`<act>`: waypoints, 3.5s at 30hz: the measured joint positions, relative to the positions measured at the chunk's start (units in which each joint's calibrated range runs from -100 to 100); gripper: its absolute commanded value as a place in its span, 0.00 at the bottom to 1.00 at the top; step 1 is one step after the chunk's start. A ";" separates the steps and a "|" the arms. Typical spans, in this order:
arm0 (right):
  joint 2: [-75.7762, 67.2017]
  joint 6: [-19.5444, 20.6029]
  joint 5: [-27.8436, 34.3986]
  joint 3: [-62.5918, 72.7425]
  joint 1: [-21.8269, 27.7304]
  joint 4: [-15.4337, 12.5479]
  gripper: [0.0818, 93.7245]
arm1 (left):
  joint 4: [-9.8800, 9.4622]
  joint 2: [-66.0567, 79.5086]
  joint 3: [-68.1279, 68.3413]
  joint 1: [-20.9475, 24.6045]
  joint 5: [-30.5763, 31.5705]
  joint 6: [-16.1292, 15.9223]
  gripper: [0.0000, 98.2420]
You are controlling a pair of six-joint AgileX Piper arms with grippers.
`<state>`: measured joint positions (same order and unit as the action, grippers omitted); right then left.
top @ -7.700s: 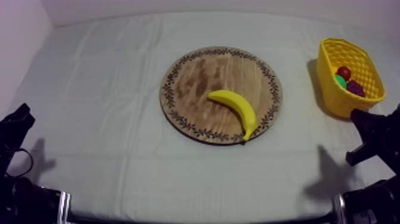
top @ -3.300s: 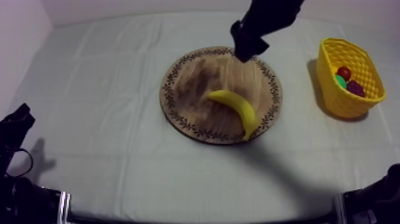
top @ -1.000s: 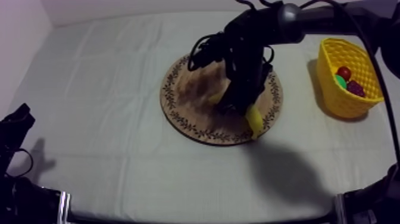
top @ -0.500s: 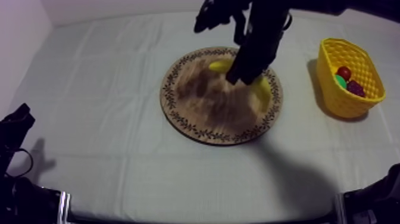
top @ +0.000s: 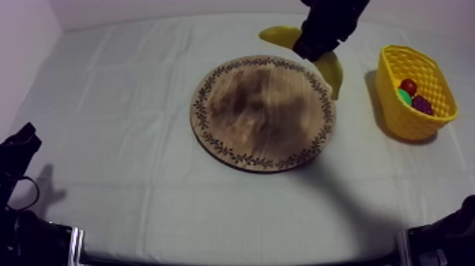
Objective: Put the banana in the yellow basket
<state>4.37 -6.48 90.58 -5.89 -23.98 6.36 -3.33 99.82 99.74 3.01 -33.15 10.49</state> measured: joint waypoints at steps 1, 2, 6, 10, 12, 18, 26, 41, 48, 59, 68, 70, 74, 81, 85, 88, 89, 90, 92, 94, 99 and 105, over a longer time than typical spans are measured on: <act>-0.07 0.42 0.00 0.00 0.28 -0.07 0.12 | 0.00 0.00 0.00 0.00 0.00 0.00 0.00; -0.13 0.79 0.10 0.14 0.70 -0.27 0.12 | 0.00 0.00 0.00 0.00 0.00 0.00 0.00; -0.20 2.26 1.02 1.56 2.68 -0.68 0.11 | 0.00 0.00 0.00 0.00 0.00 0.00 0.00; -0.31 2.94 2.20 3.72 4.90 -0.88 0.11 | 0.00 0.00 0.00 0.00 0.00 0.00 0.00; -0.46 3.09 2.70 4.47 6.08 -0.95 0.11 | 0.00 0.00 0.00 0.00 0.00 0.00 0.00; -1.42 3.79 3.60 4.13 10.40 -0.95 0.11 | 0.00 0.00 0.00 0.00 0.00 0.00 0.00; -3.55 3.39 4.52 2.05 16.01 -0.84 0.11 | 0.00 0.00 0.00 0.00 0.00 0.00 0.00; -6.95 0.08 4.61 -1.15 26.43 0.47 0.11 | 0.00 0.00 0.00 0.00 -0.07 0.00 0.00; -7.02 -2.06 3.17 -2.91 31.31 1.59 0.11 | 0.00 0.00 0.00 0.00 -0.03 0.00 0.00; -4.91 -2.48 0.11 -5.52 33.08 2.18 0.11 | 0.00 0.00 0.00 0.00 -0.03 0.00 0.00; 2.36 -0.09 -6.70 -10.11 32.53 2.30 0.12 | 0.00 0.00 0.00 0.00 -0.03 0.00 0.00; 4.52 0.43 -7.65 -10.26 32.33 2.30 0.12 | 0.00 0.00 0.00 0.00 -0.03 0.00 0.00; 8.36 0.74 -9.55 -10.03 32.00 2.24 0.15 | 0.00 0.00 0.00 0.00 -0.03 0.00 0.00; 12.94 0.34 -12.13 -9.87 32.04 2.49 0.41 | 0.00 0.00 0.00 0.00 0.02 0.00 0.00; 13.69 -0.42 -12.39 -10.50 32.31 2.76 0.60 | 0.00 0.00 0.00 0.00 0.02 0.00 0.00; 13.94 -0.63 -12.69 -10.70 32.41 2.76 0.70 | 0.00 0.00 0.00 0.00 0.02 0.00 0.00; 13.94 -0.63 -12.72 -10.88 32.41 2.76 0.72 | 0.00 0.00 0.00 0.00 0.02 0.00 0.00; 13.94 -0.63 -12.59 -11.02 32.41 2.76 0.75 | 0.00 0.00 0.00 0.00 0.02 0.00 0.00; 13.94 -0.63 -12.36 -11.35 32.44 2.81 0.78 | 0.00 0.00 0.00 0.00 0.02 0.00 0.00; 13.88 -0.63 -12.46 -11.68 32.44 2.95 0.80 | 0.00 0.00 0.00 0.00 0.02 0.00 0.00; 12.90 -0.63 -12.58 -12.40 32.49 2.95 0.83 | 0.00 0.00 0.00 0.00 0.02 0.00 0.00; 9.18 -1.09 -13.89 -14.45 32.36 2.72 0.75 | 0.00 0.00 0.00 0.00 0.02 0.00 0.00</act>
<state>13.56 -7.57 76.69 -20.34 8.37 9.07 -3.33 99.82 99.74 3.01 -33.13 10.49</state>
